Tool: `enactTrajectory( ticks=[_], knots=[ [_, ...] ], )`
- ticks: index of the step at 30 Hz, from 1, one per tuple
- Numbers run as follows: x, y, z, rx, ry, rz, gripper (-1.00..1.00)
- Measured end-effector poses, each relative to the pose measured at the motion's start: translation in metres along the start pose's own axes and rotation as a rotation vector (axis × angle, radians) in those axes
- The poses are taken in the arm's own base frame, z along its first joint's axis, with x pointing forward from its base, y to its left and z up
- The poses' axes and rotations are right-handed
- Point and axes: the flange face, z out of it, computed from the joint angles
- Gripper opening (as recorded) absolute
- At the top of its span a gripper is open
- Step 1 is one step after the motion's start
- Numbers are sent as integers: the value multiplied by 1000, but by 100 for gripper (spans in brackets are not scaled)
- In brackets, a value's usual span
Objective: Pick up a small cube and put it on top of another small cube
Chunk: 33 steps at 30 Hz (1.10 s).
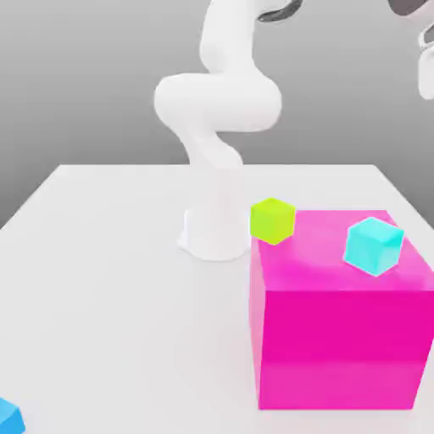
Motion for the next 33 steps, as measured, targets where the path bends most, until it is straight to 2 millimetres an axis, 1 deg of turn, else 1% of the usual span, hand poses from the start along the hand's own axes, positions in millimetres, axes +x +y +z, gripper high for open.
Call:
enactTrajectory(
  ticks=[3, 6, 9, 11, 13, 15, 16, 21, 22, 23, 25, 27, 30, 33],
  knots=[
    [4, 5, 58, -50, 66, 157, 0],
    [15, 4, 117, -94, 137, 324, 0],
    [33, -2, 175, -130, 213, 502, 0],
    [50, -9, 212, -150, 267, 626, 0],
    [60, -7, 244, -157, 289, 678, 0],
    [68, -1, 274, -159, 294, 692, 0],
    [71, 2, 287, -160, 296, 695, -100],
    [71, 2, 286, -156, 295, 695, -100],
    [74, 3, 293, -157, 296, 697, -100],
    [72, 2, 289, -158, 297, 697, -100],
    [67, -4, 267, -157, 297, 696, -100],
    [61, -10, 239, -156, 295, 697, -100],
    [51, -15, 187, -137, 264, 700, -100],
    [48, -24, 137, -119, 234, 714, -100]
  ],
)
